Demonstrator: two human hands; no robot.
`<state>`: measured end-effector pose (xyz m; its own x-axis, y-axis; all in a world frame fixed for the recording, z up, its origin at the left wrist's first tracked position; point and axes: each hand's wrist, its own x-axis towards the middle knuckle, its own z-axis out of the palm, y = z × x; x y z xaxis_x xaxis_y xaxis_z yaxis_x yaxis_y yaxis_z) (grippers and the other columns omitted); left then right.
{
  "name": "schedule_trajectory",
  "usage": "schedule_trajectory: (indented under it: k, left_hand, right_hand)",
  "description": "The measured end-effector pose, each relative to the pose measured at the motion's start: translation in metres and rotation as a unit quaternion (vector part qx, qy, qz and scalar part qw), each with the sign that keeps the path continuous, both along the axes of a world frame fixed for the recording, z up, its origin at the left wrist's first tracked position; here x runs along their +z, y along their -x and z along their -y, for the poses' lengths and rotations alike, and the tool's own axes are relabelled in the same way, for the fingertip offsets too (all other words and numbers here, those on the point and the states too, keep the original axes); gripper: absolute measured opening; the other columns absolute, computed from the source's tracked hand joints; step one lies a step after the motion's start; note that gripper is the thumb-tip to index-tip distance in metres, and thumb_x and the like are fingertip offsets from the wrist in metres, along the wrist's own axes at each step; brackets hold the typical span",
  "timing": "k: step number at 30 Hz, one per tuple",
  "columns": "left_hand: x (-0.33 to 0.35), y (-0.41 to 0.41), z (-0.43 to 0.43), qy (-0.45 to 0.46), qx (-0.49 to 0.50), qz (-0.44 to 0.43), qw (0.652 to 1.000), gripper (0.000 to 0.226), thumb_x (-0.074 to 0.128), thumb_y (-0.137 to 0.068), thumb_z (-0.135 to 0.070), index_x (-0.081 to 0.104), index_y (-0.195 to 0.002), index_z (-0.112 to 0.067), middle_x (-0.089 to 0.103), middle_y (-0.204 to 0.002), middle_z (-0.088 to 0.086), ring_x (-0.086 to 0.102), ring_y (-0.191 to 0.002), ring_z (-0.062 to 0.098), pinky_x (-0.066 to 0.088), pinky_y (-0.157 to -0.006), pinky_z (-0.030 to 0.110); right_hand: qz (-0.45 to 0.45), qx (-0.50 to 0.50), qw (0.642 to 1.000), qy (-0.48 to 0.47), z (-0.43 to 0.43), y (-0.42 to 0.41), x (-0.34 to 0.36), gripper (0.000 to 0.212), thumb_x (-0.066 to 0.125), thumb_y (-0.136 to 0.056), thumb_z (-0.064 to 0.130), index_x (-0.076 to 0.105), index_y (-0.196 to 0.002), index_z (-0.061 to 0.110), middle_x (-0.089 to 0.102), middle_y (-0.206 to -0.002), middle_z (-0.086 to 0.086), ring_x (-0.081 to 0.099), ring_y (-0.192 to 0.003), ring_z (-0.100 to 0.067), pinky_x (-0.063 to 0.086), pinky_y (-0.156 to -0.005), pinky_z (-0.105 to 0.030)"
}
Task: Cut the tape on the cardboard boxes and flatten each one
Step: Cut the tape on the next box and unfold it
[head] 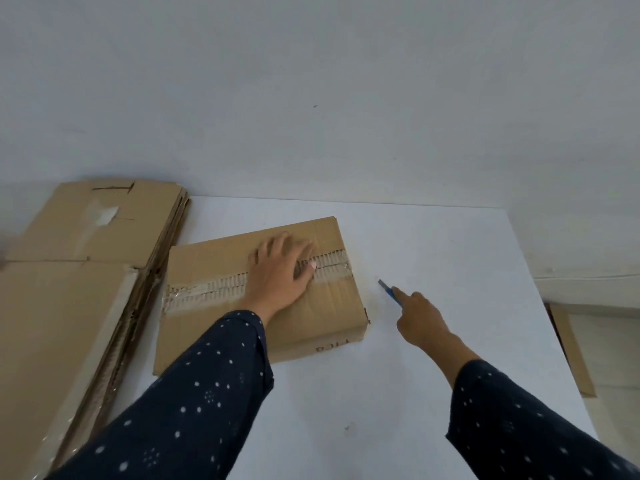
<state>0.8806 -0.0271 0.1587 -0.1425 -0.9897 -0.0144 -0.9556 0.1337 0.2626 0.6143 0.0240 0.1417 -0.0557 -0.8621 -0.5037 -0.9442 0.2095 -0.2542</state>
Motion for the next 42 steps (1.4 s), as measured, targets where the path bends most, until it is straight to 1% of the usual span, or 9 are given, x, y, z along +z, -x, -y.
schedule_trajectory:
  k: [5, 10, 15, 23, 28, 31, 34, 38, 42]
  left_hand:
    - [0.011, -0.036, 0.025, -0.118, -0.021, 0.053, 0.991, 0.078, 0.025, -0.083, -0.088, 0.004, -0.153, -0.058, -0.003, -0.168, 0.002, -0.004, -0.153, 0.035, -0.002, -0.120, 0.063]
    - [0.020, -0.036, 0.029, -0.112, -0.018, 0.119, 0.986, 0.087, 0.032, -0.077, -0.092, 0.006, -0.152, -0.056, 0.025, -0.154, 0.011, 0.025, -0.140, 0.037, 0.017, -0.115, 0.065]
    - [0.022, -0.036, 0.024, -0.103, 0.040, 0.145, 0.983, 0.084, 0.030, -0.082, -0.089, 0.017, -0.152, -0.044, 0.038, -0.139, 0.017, 0.041, -0.124, 0.039, 0.037, -0.101, 0.052]
    - [0.029, -0.102, 0.005, -0.095, 0.053, 0.060, 0.992, 0.055, 0.040, -0.100, -0.059, 0.031, -0.141, -0.024, 0.062, -0.105, 0.010, 0.058, -0.082, 0.027, 0.041, -0.061, 0.033]
    - [0.029, -0.098, -0.014, -0.074, 0.043, -0.001, 0.996, 0.038, 0.042, -0.105, -0.042, 0.039, -0.131, -0.015, 0.061, -0.106, 0.009, 0.057, -0.082, 0.025, 0.047, -0.066, 0.035]
    - [0.032, -0.085, -0.021, -0.054, 0.043, 0.035, 0.997, 0.030, 0.048, -0.103, -0.021, 0.047, -0.129, -0.006, 0.034, -0.144, 0.014, 0.045, -0.112, 0.031, 0.046, -0.085, 0.037]
    - [0.031, -0.069, -0.028, -0.061, -0.001, 0.034, 0.998, 0.035, 0.051, -0.093, -0.003, 0.050, -0.127, 0.003, 0.031, -0.145, 0.017, 0.037, -0.120, 0.032, 0.046, -0.094, 0.035]
    - [0.033, -0.055, -0.036, -0.099, 0.039, -0.024, 0.994, 0.092, 0.054, -0.089, -0.064, 0.032, -0.146, 0.004, 0.032, -0.145, 0.013, 0.030, -0.128, 0.032, 0.038, -0.105, 0.039]
    - [0.027, -0.049, -0.042, -0.137, 0.058, -0.038, 0.988, 0.102, 0.058, -0.085, -0.064, 0.019, -0.152, 0.002, 0.017, -0.156, 0.013, 0.020, -0.137, 0.038, 0.024, -0.114, 0.053]
  right_hand:
    - [0.041, -0.038, 0.995, 0.085, -0.008, -0.028, 0.024, 0.040, 0.036, -0.104, 0.019, 0.045, -0.142, 0.022, 0.056, -0.116, -0.005, 0.056, -0.104, -0.025, 0.045, -0.082, -0.032]
    - [0.072, -0.028, 0.997, 0.025, -0.052, -0.095, 0.073, 0.053, 0.028, -0.097, 0.063, 0.034, -0.136, 0.028, 0.067, -0.109, -0.005, 0.066, -0.095, -0.028, 0.051, -0.087, -0.043]
    - [0.145, -0.094, 0.985, -0.010, -0.047, -0.139, 0.058, 0.089, 0.040, -0.094, 0.066, -0.007, -0.157, 0.023, 0.048, -0.146, -0.013, 0.052, -0.127, -0.034, 0.042, -0.104, -0.045]
    - [0.134, -0.102, 0.981, 0.093, 0.004, -0.176, 0.065, 0.095, 0.063, -0.086, 0.057, 0.010, -0.156, 0.022, -0.008, -0.162, -0.017, 0.016, -0.147, -0.041, 0.025, -0.115, -0.053]
    - [-0.018, -0.097, 0.994, 0.039, -0.020, -0.214, 0.056, 0.106, 0.060, -0.077, 0.071, -0.002, -0.155, 0.033, -0.029, -0.159, -0.014, -0.014, -0.147, -0.046, 0.013, -0.105, -0.078]
    - [-0.006, -0.111, 0.990, 0.091, -0.027, -0.208, 0.053, 0.079, 0.054, -0.085, 0.055, 0.015, -0.149, 0.031, -0.010, -0.160, -0.019, 0.000, -0.146, -0.047, 0.019, -0.106, -0.077]
    - [0.026, -0.110, 0.989, 0.097, -0.026, -0.193, 0.059, 0.072, 0.046, -0.083, 0.057, 0.024, -0.144, 0.028, 0.021, -0.152, -0.017, 0.022, -0.140, -0.043, 0.031, -0.103, -0.072]
    - [0.091, -0.112, 0.981, 0.126, -0.027, -0.183, 0.072, 0.073, 0.037, -0.086, 0.057, 0.022, -0.149, 0.023, 0.040, -0.144, -0.014, 0.041, -0.128, -0.036, 0.040, -0.104, -0.054]
    - [0.163, -0.157, 0.962, 0.150, -0.030, -0.150, 0.092, 0.055, 0.034, -0.102, 0.035, 0.024, -0.155, 0.024, 0.050, -0.142, -0.012, 0.052, -0.114, -0.029, 0.043, -0.096, -0.038]
